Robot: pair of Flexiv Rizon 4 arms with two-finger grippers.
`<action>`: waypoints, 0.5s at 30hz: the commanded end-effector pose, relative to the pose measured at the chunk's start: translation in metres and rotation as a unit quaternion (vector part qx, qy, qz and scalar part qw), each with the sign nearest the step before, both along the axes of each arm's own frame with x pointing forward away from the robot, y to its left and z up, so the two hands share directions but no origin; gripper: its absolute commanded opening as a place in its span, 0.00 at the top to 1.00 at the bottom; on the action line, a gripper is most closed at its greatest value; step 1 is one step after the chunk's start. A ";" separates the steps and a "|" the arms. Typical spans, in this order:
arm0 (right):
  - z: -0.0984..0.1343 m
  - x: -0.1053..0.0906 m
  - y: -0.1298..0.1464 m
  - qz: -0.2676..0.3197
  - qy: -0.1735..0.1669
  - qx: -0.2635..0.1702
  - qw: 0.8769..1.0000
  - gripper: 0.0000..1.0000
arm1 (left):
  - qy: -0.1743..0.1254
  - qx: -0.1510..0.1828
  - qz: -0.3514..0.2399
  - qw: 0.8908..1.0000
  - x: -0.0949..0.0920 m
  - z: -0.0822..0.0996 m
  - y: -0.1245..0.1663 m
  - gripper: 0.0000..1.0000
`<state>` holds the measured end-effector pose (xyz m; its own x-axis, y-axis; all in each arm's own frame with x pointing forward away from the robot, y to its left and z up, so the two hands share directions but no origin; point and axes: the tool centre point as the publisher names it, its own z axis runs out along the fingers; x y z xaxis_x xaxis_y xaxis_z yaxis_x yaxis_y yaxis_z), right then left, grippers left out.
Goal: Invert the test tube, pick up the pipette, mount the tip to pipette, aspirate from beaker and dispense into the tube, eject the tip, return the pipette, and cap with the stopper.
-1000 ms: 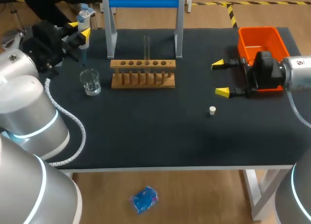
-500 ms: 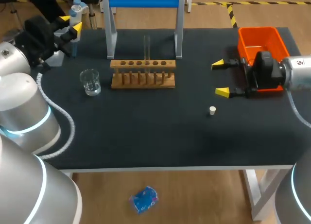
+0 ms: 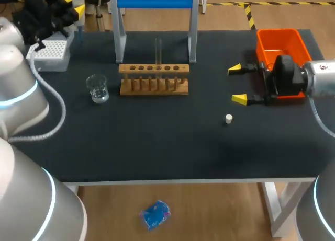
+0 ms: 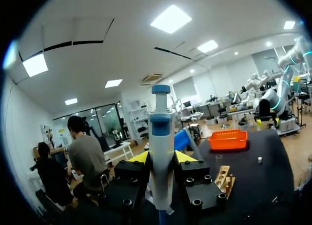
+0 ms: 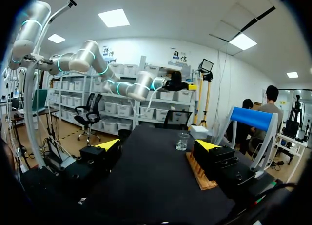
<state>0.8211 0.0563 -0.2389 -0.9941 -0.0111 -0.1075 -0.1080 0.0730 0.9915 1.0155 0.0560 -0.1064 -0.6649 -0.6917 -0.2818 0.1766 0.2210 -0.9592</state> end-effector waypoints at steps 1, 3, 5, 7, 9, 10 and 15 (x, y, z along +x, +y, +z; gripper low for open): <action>0.000 0.000 0.000 0.000 0.000 0.000 1.000 0.00 | 0.011 0.005 -0.018 1.000 0.054 0.004 -0.023 1.00; 0.000 0.000 0.000 0.000 0.000 0.000 1.000 0.00 | 0.014 0.005 -0.021 1.000 0.063 0.003 -0.029 1.00; 0.000 0.000 0.000 0.000 0.000 0.000 1.000 0.00 | 0.019 0.005 -0.022 1.000 0.070 0.002 -0.034 1.00; 0.000 0.000 0.000 0.000 0.000 0.000 1.000 0.00 | 0.023 0.005 -0.023 0.999 0.075 0.002 -0.041 1.00; 0.000 0.000 0.000 0.000 0.000 0.000 1.000 0.00 | 0.030 0.003 -0.025 0.999 0.079 0.001 -0.050 1.00; 0.000 0.000 0.000 0.000 0.000 0.000 1.000 0.00 | 0.032 0.003 -0.025 0.999 0.081 0.001 -0.054 1.00; 0.000 0.000 0.000 0.000 0.000 0.000 1.000 0.00 | 0.066 -0.005 -0.011 0.998 0.086 -0.008 -0.075 1.00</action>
